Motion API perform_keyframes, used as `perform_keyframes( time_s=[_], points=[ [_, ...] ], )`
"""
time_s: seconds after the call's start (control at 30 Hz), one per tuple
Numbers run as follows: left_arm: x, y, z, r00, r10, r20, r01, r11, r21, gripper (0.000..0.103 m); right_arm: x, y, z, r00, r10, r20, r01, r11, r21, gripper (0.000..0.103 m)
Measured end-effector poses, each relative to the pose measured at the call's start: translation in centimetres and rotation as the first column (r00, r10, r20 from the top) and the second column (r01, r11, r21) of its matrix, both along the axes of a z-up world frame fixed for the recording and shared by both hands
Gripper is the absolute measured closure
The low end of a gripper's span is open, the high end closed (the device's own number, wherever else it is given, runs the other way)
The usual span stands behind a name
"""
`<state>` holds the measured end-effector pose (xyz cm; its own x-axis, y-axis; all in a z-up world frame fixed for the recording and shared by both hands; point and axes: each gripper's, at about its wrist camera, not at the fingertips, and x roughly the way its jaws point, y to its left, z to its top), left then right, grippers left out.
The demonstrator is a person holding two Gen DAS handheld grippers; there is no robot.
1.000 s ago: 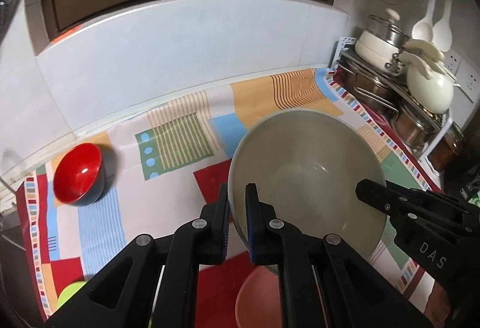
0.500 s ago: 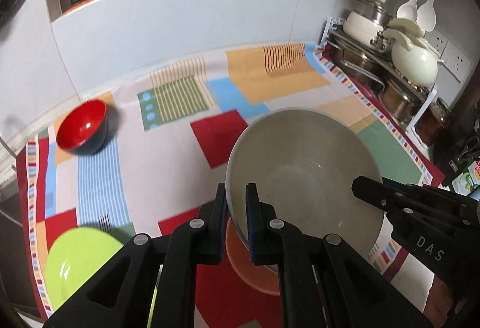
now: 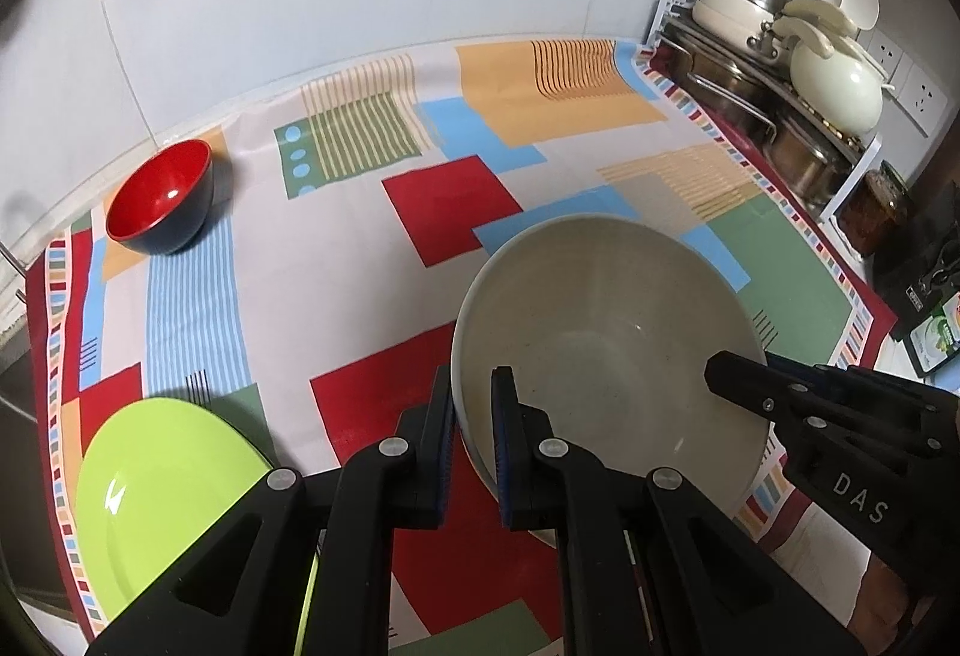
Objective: Organize plates and bowls
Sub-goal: 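Lift the white bowl and lower it into the pink bowl, then open both tools and withdraw from the nested bowls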
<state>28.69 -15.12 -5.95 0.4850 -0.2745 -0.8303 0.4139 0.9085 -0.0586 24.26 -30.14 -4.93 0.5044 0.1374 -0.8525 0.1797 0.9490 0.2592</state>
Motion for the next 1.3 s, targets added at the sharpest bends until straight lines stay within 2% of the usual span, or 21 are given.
perform_keyframes(
  time_s=[0.6, 1.13, 1.23, 1.3],
  points=[
    [0.5, -0.5, -2.6, 0.997, 0.003, -0.071, -0.002, 1.000, 0.021, 0.092, 0.2, -0.3, -1.8, 0.999, -0.002, -0.054, 0.002, 1.000, -0.004, 0.090],
    [0.8, -0.8, -3.3, 0.999, -0.014, -0.052, 0.016, 0.999, 0.051, 0.090, 0.8, -0.2, -2.5, 0.997, 0.013, -0.071, -0.014, 1.000, -0.019, 0.090],
    [0.9, -0.8, -3.4, 0.998, -0.013, -0.056, 0.016, 0.999, 0.050, 0.078, 0.8, -0.2, -2.5, 0.997, 0.013, -0.071, -0.015, 1.000, -0.022, 0.089],
    [1.0, -0.6, -3.5, 0.999, -0.005, -0.054, 0.008, 0.999, 0.047, 0.071, 0.8, -0.1, -2.4, 0.997, 0.014, -0.070, -0.016, 0.999, -0.034, 0.083]
  ],
)
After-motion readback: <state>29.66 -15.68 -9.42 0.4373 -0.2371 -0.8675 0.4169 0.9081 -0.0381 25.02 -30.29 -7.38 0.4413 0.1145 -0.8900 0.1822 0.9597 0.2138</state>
